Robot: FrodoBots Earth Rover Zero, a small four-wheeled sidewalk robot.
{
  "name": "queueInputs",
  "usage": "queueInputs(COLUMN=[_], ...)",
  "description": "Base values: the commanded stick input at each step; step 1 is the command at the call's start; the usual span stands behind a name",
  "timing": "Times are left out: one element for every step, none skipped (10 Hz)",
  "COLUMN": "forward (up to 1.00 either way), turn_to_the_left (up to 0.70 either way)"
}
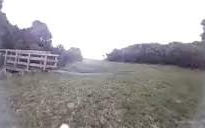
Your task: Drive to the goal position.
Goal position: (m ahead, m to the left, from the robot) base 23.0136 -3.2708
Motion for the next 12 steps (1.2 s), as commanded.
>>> queueInputs(forward=[0.7, 0.7, 0.7, 0.7, 0.7, 0.7, 0.7, 0.7, 0.7, 0.7, 0.7, 0.7], turn_to_the_left=[0.0, 0.0, 0.0, 0.0, 0.0, 0.0, 0.0, 0.0, 0.0, 0.0, 0.0, 0.0])
